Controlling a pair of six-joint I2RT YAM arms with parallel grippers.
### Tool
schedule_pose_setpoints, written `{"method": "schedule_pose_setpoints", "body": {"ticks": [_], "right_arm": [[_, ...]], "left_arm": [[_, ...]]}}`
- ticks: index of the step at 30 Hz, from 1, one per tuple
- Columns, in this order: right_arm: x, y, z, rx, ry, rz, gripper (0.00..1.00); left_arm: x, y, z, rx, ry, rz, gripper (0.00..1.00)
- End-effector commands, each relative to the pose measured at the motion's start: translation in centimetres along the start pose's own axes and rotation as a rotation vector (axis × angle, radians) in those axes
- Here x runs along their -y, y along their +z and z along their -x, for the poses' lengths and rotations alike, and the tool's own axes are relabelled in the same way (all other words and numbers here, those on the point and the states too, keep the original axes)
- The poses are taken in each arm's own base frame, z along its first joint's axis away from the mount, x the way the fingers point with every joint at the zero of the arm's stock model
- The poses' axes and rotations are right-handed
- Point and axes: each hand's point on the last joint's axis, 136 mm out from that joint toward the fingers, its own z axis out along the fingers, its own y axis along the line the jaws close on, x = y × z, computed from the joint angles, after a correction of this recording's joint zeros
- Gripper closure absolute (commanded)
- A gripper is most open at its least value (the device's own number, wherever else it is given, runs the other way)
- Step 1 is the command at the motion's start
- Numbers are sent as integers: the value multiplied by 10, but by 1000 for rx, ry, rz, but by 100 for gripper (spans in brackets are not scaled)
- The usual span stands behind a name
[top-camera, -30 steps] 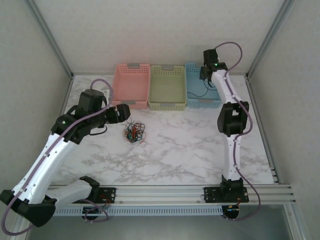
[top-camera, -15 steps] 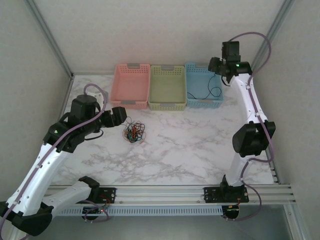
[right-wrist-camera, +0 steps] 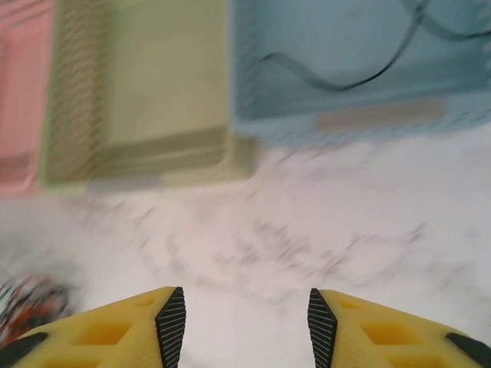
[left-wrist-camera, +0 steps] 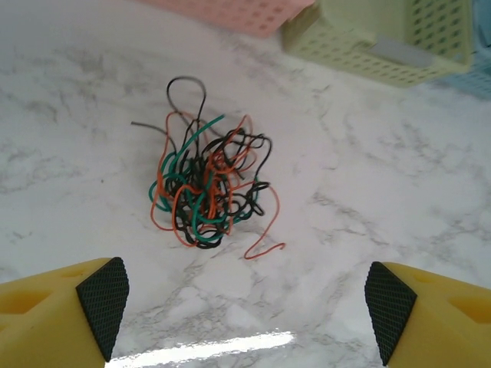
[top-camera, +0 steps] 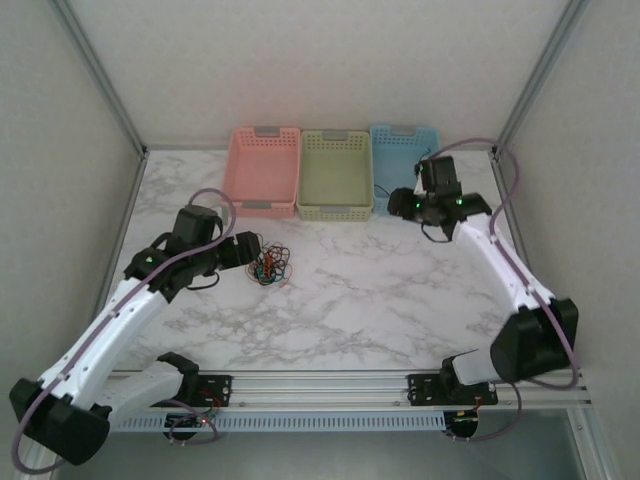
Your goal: Untangle the cables
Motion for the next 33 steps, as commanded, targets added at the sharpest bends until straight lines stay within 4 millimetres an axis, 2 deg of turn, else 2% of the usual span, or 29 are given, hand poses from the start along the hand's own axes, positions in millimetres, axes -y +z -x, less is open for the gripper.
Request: {"method": "schedule_pose_setpoints", "body": {"ticks": [1, 5, 7, 9, 17, 21, 24, 26, 29, 33], "right_arm": [[-27, -11, -35, -18, -13, 108, 52], [-40, -21, -76, -68, -57, 164, 52], [-41, -24, -89, -88, -65, 171, 52], [-39, -27, -98, -98, -68, 174, 52], [-31, -35, -108, -92, -79, 168, 52], [-28, -34, -111, -90, -83, 162, 52], [-28, -32, -113, -92, -84, 168, 52], [-28, -33, -114, -94, -88, 169, 52], [-26, -33, -115, -92, -97, 162, 52], [-25, -35, -114, -82, -106, 165, 52]], "left_arm": [[-1, 31, -2, -23, -72, -25, 16], [-12, 65, -11, -61, -95, 16, 14], [-16, 78, -14, -71, -119, 23, 12], [-20, 89, -16, -76, -133, 33, 6], [-40, 134, -36, -126, -197, 86, 9], [-36, 147, -49, -151, -177, 79, 17], [-32, 151, -54, -149, -123, 100, 26], [-30, 152, -54, -149, -111, 104, 38], [-24, 147, -53, -139, -88, 88, 62], [-7, 129, -50, -115, 20, 37, 85]]}}
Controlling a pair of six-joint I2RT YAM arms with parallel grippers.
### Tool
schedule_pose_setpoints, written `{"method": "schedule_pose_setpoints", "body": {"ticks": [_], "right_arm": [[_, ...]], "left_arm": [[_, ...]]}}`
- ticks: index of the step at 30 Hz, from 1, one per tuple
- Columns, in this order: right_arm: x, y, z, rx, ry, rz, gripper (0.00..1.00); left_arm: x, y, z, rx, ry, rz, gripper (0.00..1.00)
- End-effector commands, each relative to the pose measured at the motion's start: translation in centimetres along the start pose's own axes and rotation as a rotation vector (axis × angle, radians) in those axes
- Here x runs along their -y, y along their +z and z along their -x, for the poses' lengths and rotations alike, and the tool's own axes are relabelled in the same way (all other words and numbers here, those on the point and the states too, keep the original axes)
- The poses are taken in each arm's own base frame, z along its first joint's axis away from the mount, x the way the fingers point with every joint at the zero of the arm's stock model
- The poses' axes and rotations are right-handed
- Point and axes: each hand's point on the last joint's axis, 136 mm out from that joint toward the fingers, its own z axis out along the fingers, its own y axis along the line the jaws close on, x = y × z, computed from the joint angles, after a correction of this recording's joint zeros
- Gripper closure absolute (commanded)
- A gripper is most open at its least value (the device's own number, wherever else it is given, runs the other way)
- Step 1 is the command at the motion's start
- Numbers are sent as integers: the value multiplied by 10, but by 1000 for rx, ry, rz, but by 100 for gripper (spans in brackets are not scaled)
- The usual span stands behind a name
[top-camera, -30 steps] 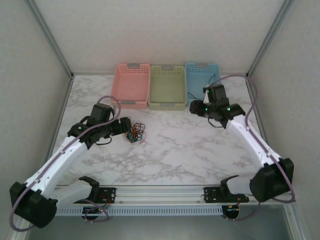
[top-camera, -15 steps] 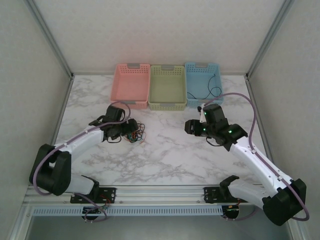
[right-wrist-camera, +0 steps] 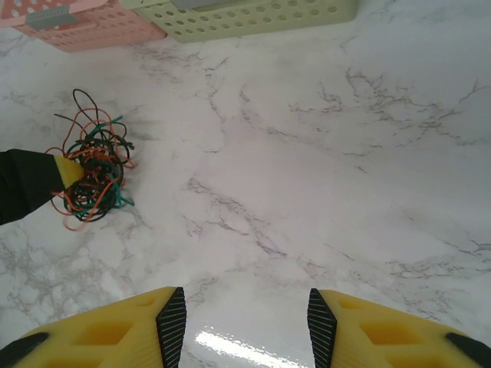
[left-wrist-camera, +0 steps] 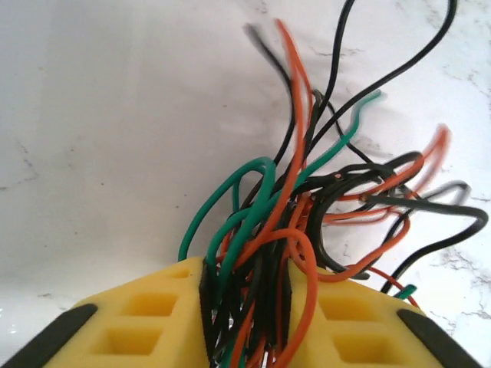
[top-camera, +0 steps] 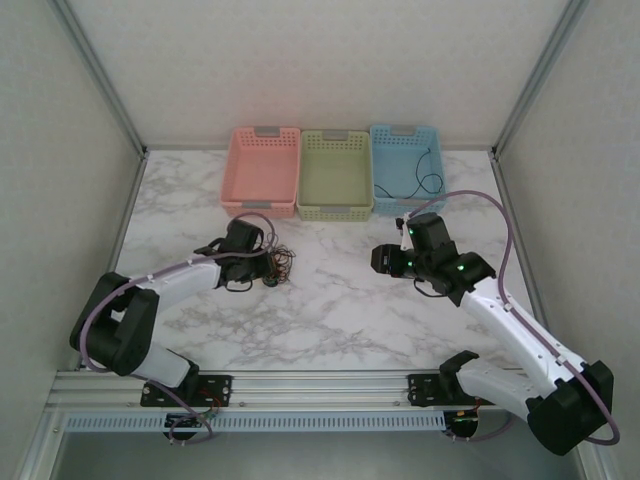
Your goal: Untangle the cables
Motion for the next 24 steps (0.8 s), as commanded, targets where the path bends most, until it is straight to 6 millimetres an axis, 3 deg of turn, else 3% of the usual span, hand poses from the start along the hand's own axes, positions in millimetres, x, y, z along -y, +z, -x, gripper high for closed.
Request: {"method": "schedule_pose_setpoints", "body": {"ticks": [1, 5, 10, 16, 24], "right_arm": [[-1, -4, -4, 8, -26, 11, 52], [-18, -7, -1, 17, -41, 100, 52], [-55, -12, 1, 12, -88, 308, 51], [-95, -24, 8, 9, -174, 467, 49], [-109, -4, 20, -21, -227, 453, 49]], "left_arm": [[21, -26, 3, 45, 123, -54, 87], [45, -61, 3, 92, 240, -170, 95], [76, -102, -1, 133, 322, -356, 100], [114, -121, -21, 85, 453, -447, 100], [141, -140, -43, 31, 550, -543, 100]]}}
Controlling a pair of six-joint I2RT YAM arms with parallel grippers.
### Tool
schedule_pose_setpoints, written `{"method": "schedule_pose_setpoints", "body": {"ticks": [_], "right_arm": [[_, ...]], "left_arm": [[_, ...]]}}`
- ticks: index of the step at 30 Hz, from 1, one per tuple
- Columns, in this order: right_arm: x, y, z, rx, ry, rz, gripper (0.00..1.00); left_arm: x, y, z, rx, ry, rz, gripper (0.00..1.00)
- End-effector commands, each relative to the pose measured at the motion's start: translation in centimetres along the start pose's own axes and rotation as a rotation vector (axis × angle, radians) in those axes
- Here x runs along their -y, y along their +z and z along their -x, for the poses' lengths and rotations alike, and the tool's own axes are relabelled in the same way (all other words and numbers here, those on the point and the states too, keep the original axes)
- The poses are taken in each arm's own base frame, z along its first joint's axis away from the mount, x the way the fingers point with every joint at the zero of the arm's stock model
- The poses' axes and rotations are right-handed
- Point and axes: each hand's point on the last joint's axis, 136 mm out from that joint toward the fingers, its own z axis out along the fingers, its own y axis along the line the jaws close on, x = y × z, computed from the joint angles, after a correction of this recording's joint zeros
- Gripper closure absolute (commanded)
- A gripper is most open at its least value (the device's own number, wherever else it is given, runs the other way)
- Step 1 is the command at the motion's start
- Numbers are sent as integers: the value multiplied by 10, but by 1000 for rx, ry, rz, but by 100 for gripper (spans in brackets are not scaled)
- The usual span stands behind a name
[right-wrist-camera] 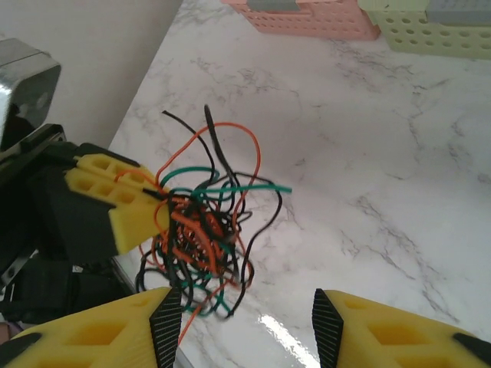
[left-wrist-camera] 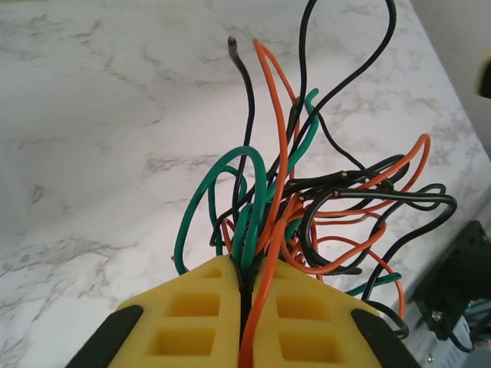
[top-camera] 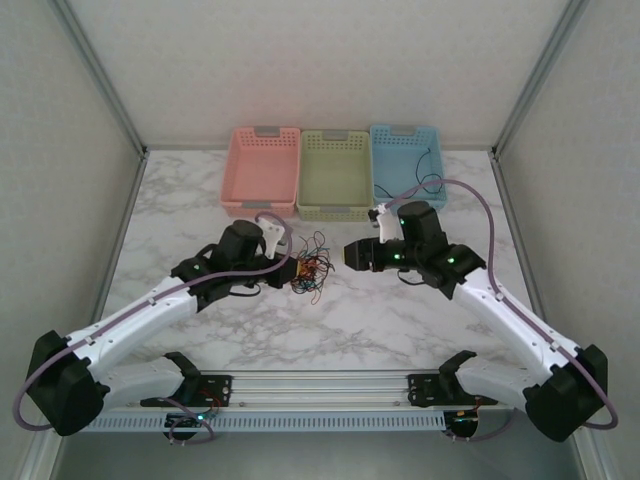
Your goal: Untangle the cables
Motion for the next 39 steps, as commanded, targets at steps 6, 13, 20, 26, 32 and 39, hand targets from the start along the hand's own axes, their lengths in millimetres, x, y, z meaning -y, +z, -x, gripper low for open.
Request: {"method": "schedule_pose_setpoints", "body": {"ticks": [6, 13, 20, 26, 32, 39], "right_arm": [[-23, 15, 20, -3, -84, 62, 49], [-22, 20, 18, -19, -87, 43, 52], [-20, 24, 18, -34, -82, 39, 57], [-23, 27, 15, -49, -85, 52, 70], [-30, 25, 14, -60, -97, 73, 99], [-8, -4, 31, 55, -142, -119, 100]], "left_arm": [[31, -6, -3, -41, 81, -88, 100], [34, -7, -3, -44, 89, -101, 100], [38, -7, -4, -46, 96, -117, 100], [40, -8, -3, -45, 100, -124, 100], [38, -7, -3, -44, 98, -112, 100], [22, -6, -5, -48, 68, -21, 100]]}}
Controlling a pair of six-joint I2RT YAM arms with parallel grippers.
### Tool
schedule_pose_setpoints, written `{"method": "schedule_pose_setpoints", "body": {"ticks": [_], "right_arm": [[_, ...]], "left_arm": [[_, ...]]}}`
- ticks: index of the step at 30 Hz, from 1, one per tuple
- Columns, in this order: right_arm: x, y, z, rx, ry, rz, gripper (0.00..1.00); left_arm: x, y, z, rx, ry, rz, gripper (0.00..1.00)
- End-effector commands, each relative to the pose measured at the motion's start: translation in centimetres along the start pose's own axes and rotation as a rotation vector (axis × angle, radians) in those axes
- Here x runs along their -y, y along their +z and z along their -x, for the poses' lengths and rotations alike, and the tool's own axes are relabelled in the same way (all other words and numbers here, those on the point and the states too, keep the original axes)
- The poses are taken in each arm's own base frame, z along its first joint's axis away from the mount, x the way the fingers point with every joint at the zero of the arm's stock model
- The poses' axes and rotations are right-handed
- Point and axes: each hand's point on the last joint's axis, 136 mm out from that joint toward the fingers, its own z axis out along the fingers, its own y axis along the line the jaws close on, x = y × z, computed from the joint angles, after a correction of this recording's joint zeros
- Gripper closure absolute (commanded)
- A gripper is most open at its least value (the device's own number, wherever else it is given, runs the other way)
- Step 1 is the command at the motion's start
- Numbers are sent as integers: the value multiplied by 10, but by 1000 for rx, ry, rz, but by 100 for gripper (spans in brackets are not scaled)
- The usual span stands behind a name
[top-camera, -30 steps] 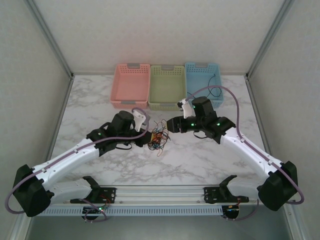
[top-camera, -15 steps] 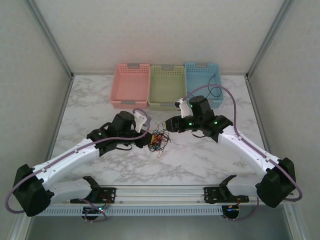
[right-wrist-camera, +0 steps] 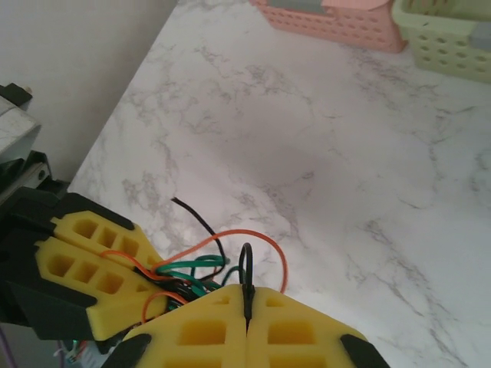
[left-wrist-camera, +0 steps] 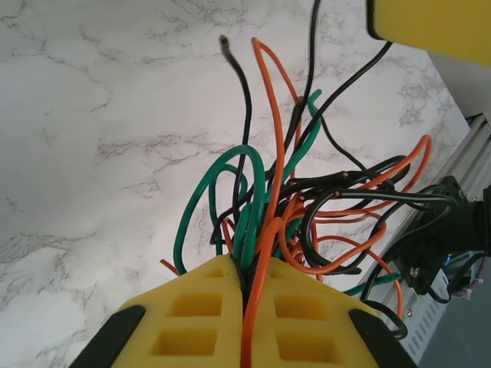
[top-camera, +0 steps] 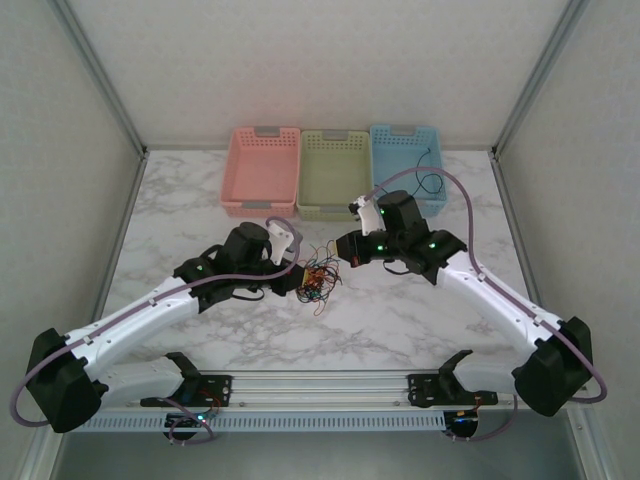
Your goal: Untangle the cables
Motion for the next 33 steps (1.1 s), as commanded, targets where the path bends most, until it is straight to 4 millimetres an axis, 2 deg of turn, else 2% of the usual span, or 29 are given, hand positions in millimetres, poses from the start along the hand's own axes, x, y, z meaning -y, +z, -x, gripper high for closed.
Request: {"method": "schedule_pose_setpoints", "body": {"ticks": [1, 11, 13, 15, 18, 19, 22, 26, 29, 33], "right_arm": [[8, -30, 20, 96, -54, -128, 100], [52, -87, 35, 257, 42, -329, 100], [58, -95, 37, 279, 61, -337, 100], [61, -100, 37, 287, 76, -342, 100], [60, -93, 33, 262, 85, -301, 100], [59, -88, 30, 243, 92, -285, 100], [55, -73, 23, 204, 112, -218, 100], [52, -58, 15, 156, 129, -151, 100], [52, -54, 13, 145, 132, -136, 100], [43, -58, 20, 166, 128, -105, 100]], "left_arm": [[-4, -5, 6, 10, -5, 55, 100], [-23, -7, -5, 10, -73, 139, 99], [-28, -6, -9, 0, -85, 163, 92], [-32, -5, -11, -2, -100, 182, 76], [-34, -3, -14, -5, -111, 187, 69], [-35, -3, -14, -2, -115, 189, 63], [-37, 0, -15, -6, -125, 197, 62], [-28, 7, -12, -5, -136, 135, 60], [-19, 12, -11, -2, -132, 91, 53], [-20, 18, -12, -3, -135, 90, 48]]}}
